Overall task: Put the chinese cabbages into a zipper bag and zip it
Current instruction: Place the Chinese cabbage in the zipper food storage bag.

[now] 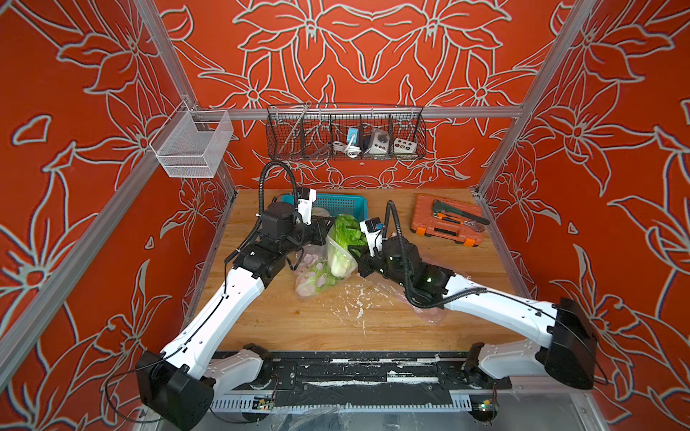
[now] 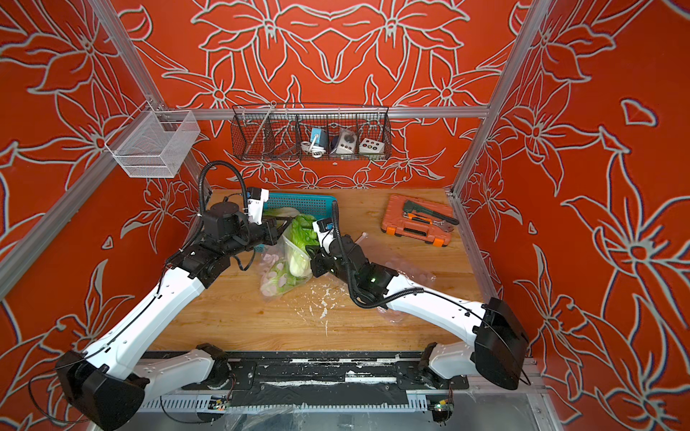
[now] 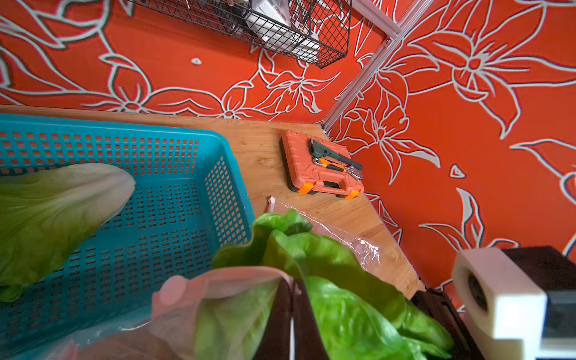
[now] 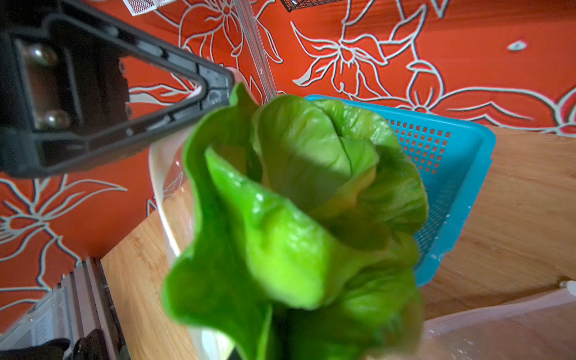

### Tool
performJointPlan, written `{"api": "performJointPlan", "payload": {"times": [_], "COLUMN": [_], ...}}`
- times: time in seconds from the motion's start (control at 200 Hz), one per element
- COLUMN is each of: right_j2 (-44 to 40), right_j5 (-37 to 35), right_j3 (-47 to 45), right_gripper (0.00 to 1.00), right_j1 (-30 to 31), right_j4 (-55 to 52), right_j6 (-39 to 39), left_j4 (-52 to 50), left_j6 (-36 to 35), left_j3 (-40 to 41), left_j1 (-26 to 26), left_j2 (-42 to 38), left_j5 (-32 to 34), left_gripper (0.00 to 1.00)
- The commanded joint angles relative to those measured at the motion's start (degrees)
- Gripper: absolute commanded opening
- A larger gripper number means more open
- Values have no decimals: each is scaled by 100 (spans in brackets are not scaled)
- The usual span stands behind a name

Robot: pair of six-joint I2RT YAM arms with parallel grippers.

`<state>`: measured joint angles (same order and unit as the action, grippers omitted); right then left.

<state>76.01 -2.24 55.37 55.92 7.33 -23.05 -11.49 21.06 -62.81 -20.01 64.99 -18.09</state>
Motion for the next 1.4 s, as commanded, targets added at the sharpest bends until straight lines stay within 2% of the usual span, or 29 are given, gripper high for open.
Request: {"api": "performJointPlan", "payload": {"times": [0.0, 0.11, 0.24, 0.335, 0.44, 0.545, 0.696, 0.796, 0.921, 1.021, 1.206, 1.391], "right_j2": [-41, 443, 1069, 1177, 1187, 1391, 2164, 2368, 2137, 1885, 1316, 478], "right_j5": [652, 787, 1094, 1207, 1912, 2646, 3282, 3623, 3759, 3663, 3624, 3020], "right_j3": [-79, 498, 1255, 1545, 1907, 2232, 2844, 2957, 2945, 3021, 2666, 1746], "right_gripper": [0, 0, 0, 0, 0, 0, 2, 11, 36, 47, 57, 64], "right_j1": [13, -63, -456, -645, -905, -1051, -1092, -1109, -1102, -1133, -1350, -1413], "right_j4": [-536, -1353, -2252, -2429, -2446, -2429, -3144, -3348, -3311, -3500, -3627, -3325], "right_j6": [760, 927, 242, -95, -544, -927, -873, -824, -602, -322, -203, -217], "left_j4": [519, 743, 757, 797, 820, 1084, 1226, 1131, 1206, 1193, 1264, 1342], "left_j6": [53, -20, -259, -222, -167, 24, 114, 151, 334, 426, 570, 618], "left_j3": [-189, -193, -273, -140, 32, 250, 440, 344, 392, 468, 575, 513], "left_j1": [-3, -213, -692, -767, -770, -774, -768, -602, -345, -252, -214, -212], "left_j2": [-22, 1, 136, 137, 85, 66, 167, 235, 181, 168, 217, 295], "left_j5": [67, -167, -400, -473, -551, -929, -958, -745, -511, -351, -306, -373], "left_gripper": [0, 0, 0, 0, 0, 0, 0, 0, 0, 0, 0, 0]}}
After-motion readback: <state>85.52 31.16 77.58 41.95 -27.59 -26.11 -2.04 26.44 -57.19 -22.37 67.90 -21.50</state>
